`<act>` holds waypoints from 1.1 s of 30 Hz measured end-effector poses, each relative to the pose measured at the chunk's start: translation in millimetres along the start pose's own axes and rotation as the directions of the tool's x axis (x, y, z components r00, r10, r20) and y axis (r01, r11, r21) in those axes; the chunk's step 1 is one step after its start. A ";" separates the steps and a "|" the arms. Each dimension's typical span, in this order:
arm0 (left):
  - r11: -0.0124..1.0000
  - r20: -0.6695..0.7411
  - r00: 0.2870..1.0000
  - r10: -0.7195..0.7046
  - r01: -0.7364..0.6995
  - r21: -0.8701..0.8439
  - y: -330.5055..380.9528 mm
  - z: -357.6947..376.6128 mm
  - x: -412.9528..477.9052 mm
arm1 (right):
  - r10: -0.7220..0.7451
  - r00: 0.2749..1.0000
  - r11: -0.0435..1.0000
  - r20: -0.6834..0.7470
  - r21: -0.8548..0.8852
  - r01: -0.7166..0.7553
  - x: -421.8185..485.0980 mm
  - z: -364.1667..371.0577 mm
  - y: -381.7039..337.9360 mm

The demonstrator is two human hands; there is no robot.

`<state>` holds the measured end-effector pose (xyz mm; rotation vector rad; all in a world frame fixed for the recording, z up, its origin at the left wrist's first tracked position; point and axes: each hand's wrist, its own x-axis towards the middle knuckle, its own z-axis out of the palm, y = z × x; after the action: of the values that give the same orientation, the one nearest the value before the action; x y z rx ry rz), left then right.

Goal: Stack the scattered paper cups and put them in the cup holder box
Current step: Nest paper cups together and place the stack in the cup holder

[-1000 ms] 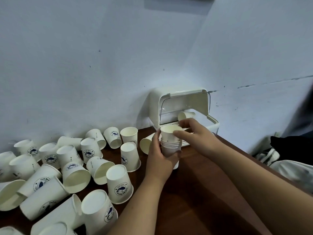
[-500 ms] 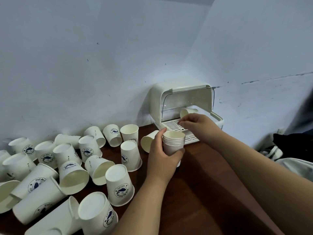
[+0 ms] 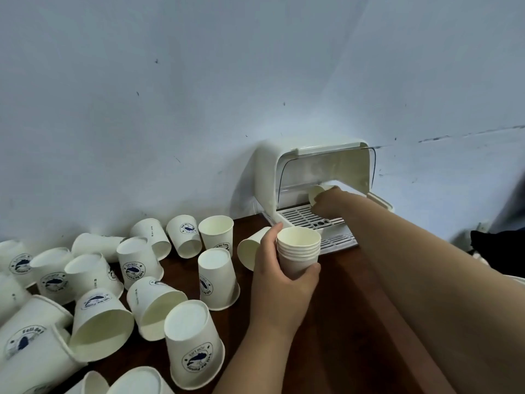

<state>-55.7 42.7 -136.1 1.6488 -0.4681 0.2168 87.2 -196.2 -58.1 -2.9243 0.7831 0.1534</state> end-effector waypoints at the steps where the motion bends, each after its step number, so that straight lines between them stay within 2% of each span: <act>1: 1.000 0.003 1.000 0.001 -0.001 0.001 0.0 -0.1 0.2 | 0.011 1.000 1.000 -0.024 -0.002 -0.012 -15.9 -5.5 -7.1; 5: 1.000 -0.005 1.000 0.004 -0.004 -0.001 0.2 -0.2 0.6 | 0.019 0.993 0.994 -0.113 0.106 -0.007 -42.1 -17.5 -10.1; 9: 1.000 -0.003 1.000 -0.010 0.010 0.010 2.6 -0.1 0.4 | 0.037 0.950 0.930 -0.309 0.358 0.080 -69.6 -24.3 4.7; 13: 0.999 -0.004 0.999 -0.046 0.046 0.020 8.4 0.6 -2.0 | 0.068 0.900 0.759 -0.430 0.607 0.233 -125.4 -36.4 13.8; 17: 0.997 -0.010 0.998 -0.060 0.060 0.042 9.4 0.8 -2.1 | 0.067 0.885 0.579 -0.461 0.740 0.342 -177.1 -45.1 23.5; 18: 0.997 -0.010 0.998 -0.057 0.058 0.046 10.8 0.4 -2.1 | 0.052 0.884 0.569 -0.464 0.742 0.355 -187.3 -46.1 25.0; 21: 0.998 -0.014 0.998 -0.055 0.056 0.041 13.1 1.1 -6.0 | -0.042 0.890 0.670 -0.455 0.648 0.362 -207.5 -44.2 27.1; 25: 0.998 0.008 0.999 -0.054 0.053 0.023 15.0 -1.8 -8.8 | -0.176 0.912 0.804 -0.370 0.480 0.350 -220.7 -30.8 25.0; 29: 0.999 0.041 0.998 -0.048 0.047 0.020 14.0 -4.2 -9.6 | -0.294 0.879 0.807 -0.375 0.396 0.438 -213.2 -7.2 21.3; 33: 0.996 0.064 0.994 -0.086 0.085 0.017 14.2 -5.9 -9.8 | -0.301 0.898 0.794 -0.320 0.437 0.422 -209.4 11.2 13.6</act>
<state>-69.7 49.1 -126.4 1.6902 -0.4445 0.1037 -100.9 -103.6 -44.0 -2.5399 0.2049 -0.3833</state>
